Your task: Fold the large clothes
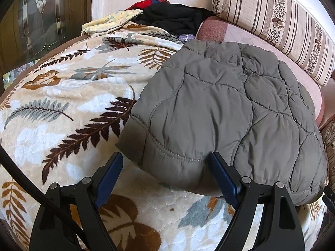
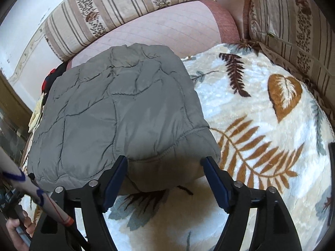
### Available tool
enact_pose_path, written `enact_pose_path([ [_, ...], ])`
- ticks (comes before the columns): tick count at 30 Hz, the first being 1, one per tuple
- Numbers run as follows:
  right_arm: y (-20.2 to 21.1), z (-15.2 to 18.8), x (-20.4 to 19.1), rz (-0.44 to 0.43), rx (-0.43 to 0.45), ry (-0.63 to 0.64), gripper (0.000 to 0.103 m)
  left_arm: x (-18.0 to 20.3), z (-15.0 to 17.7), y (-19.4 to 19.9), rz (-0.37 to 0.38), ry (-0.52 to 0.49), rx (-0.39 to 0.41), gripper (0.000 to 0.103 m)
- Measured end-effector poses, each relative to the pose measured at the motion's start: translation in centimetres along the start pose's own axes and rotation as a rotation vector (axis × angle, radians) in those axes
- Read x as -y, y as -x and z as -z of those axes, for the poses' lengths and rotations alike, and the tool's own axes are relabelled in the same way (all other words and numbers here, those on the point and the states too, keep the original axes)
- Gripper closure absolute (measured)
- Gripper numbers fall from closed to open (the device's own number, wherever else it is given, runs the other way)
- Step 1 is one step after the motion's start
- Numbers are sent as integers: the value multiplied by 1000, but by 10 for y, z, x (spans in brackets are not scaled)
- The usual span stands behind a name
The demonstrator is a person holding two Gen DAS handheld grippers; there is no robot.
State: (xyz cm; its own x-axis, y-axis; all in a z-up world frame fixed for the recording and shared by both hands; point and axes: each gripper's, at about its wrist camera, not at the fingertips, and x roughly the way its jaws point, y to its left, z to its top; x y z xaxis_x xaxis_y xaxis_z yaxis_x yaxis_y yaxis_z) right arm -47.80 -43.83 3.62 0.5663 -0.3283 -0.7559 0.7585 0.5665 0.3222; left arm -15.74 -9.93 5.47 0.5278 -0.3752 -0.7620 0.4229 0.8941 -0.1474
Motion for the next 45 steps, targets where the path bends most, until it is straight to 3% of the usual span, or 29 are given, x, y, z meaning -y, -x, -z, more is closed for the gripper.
enact_pose_path([
  [10, -12, 4, 27, -62, -80, -166, 19, -8, -1, -3, 53, 64, -40, 19],
  [19, -22, 10, 34, -121, -122, -235, 16, -11, -1, -6, 79, 92, -61, 18],
  [24, -24, 11, 38, -147, -121, -268, 15, -24, -5, -13, 184, 160, -117, 17],
  [32, -30, 13, 38, -203, -124, -298, 10, -57, 4, -41, 394, 412, -236, 17],
  [45, -48, 11, 69, -282, -58, -454, 9, -56, -2, -54, 421, 440, -177, 10],
])
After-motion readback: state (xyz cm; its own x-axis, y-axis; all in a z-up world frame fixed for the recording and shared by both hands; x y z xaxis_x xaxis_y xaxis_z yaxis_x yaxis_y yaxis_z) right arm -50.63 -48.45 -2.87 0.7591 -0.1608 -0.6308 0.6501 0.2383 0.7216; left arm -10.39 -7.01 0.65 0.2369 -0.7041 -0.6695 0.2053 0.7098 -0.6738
